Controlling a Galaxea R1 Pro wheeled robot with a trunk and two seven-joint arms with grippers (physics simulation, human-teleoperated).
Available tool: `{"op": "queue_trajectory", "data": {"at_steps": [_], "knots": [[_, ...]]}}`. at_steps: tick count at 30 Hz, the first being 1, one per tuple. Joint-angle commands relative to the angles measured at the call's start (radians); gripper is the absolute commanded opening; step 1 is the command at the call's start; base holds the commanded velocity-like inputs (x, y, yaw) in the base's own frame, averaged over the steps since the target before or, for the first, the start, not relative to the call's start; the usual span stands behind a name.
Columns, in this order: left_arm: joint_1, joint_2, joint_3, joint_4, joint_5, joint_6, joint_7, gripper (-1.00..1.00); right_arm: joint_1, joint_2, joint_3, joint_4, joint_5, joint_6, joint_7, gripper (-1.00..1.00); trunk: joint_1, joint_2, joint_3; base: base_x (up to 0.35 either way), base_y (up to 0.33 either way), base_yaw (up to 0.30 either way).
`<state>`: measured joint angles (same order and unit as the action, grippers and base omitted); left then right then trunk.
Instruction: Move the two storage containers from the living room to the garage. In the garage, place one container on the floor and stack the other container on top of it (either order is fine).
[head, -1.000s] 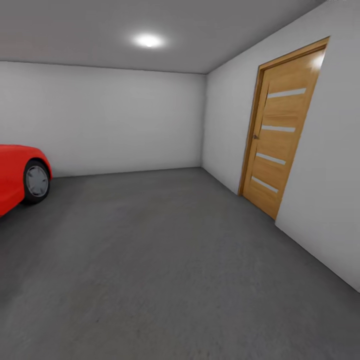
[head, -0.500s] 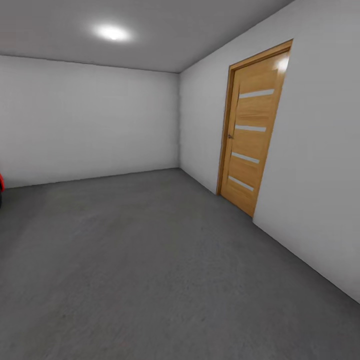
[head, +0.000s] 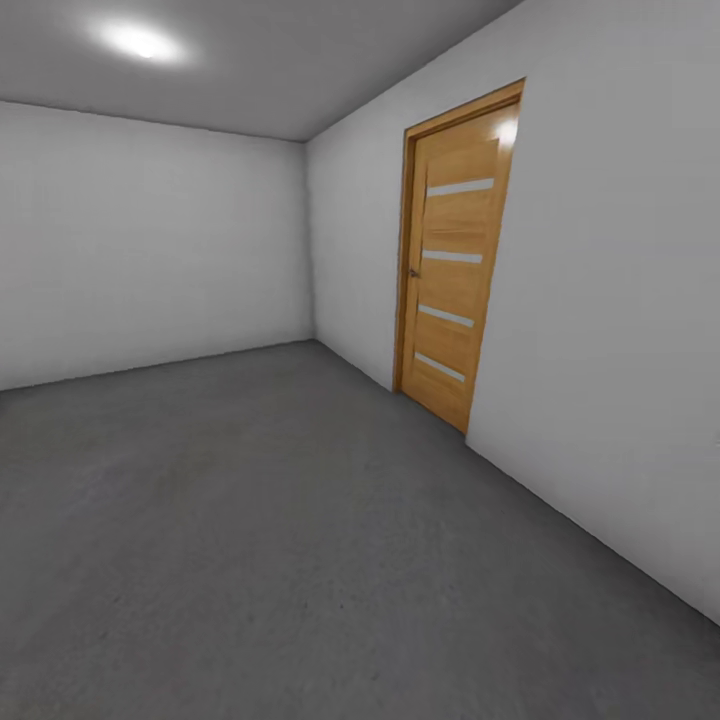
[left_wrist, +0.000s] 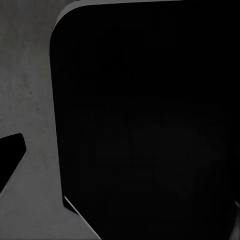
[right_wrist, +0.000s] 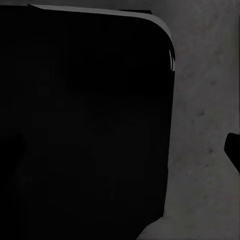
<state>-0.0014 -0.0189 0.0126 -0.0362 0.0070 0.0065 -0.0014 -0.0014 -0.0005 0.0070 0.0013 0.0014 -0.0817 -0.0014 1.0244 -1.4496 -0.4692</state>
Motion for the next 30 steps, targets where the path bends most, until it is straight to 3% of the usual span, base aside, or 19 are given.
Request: {"op": "queue_trajectory", "data": {"at_steps": [1,23,30], "knots": [[0.000,0.000,0.001,-0.001,0.001,0.001,0.000,1.00,0.000,-0.004,0.002,0.000,0.002,-0.003,0.000,1.00,0.001,0.000,-0.001,0.323,0.000,-0.050],[0.000,0.000,0.004,-0.001,0.003,-0.009,0.000,1.00,0.000,-0.008,0.000,-0.001,0.004,-0.029,0.000,1.00,0.001,0.000,-0.001,0.323,0.000,-0.005],[0.000,0.000,0.010,-0.005,0.046,-0.011,-0.001,1.00,0.000,-0.005,0.001,0.000,0.005,-0.040,0.000,1.00,0.001,0.000,-0.001,0.323,0.003,0.000]]}}
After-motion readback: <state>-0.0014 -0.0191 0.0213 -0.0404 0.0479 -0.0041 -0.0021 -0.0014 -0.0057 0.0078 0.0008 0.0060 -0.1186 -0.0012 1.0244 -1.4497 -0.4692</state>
